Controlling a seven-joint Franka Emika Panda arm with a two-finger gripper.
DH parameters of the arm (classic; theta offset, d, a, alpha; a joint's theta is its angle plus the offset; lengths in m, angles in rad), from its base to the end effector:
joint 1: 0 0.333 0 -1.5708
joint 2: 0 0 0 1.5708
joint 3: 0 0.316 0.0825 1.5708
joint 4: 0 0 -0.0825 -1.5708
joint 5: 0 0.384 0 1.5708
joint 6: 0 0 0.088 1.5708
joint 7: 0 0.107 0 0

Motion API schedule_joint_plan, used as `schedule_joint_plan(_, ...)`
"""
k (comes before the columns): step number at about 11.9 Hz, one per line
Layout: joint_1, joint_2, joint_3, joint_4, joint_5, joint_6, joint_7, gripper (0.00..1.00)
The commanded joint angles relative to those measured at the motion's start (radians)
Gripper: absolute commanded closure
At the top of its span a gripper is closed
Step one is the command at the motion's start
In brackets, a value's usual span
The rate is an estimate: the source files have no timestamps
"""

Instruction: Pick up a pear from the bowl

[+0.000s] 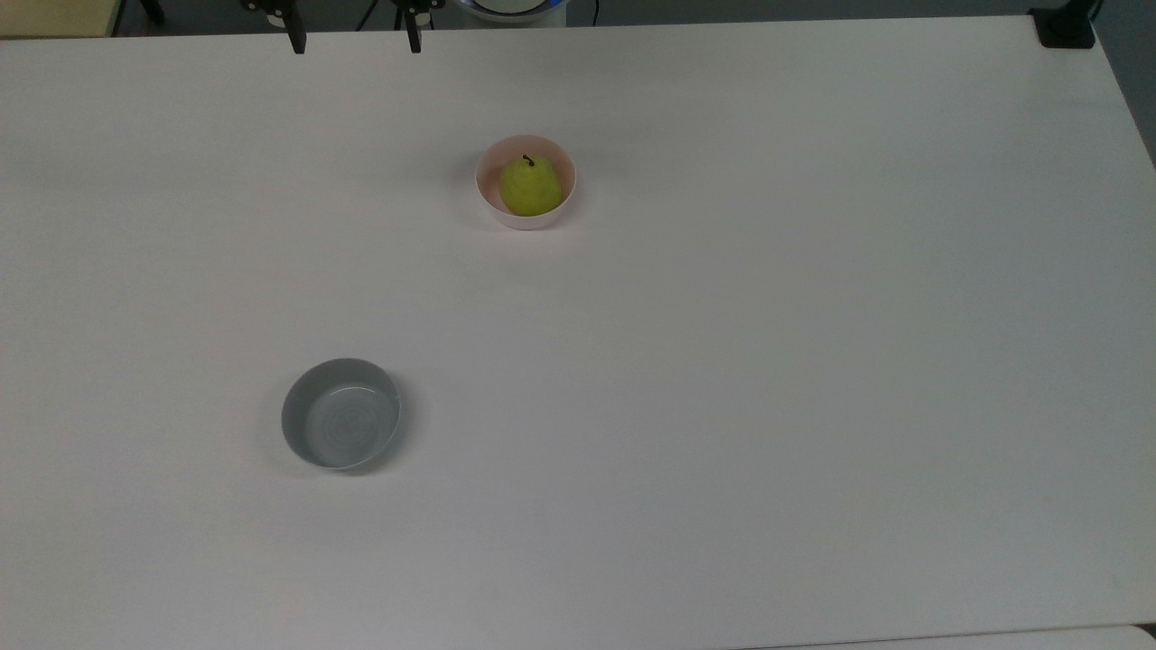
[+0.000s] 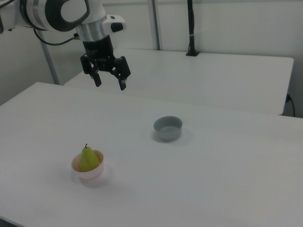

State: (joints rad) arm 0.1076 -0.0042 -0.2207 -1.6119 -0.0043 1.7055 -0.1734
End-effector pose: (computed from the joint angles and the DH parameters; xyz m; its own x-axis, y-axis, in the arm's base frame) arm 0.5623 -0.0645 0.6197 0.9935 0.0613 0.0955 0.0596 -0.9980 0.0201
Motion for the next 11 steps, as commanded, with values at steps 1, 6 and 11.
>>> schedule_joint_plan(1,0.003,-0.003,-0.012,0.012,-0.002,-0.026,-0.012,0.0)
schedule_joint_plan(6,-0.002,-0.01,-0.011,0.0,-0.011,-0.098,-0.349,0.0)
schedule_joint_plan(11,-0.002,-0.071,0.001,-0.132,-0.014,-0.129,-0.469,0.0)
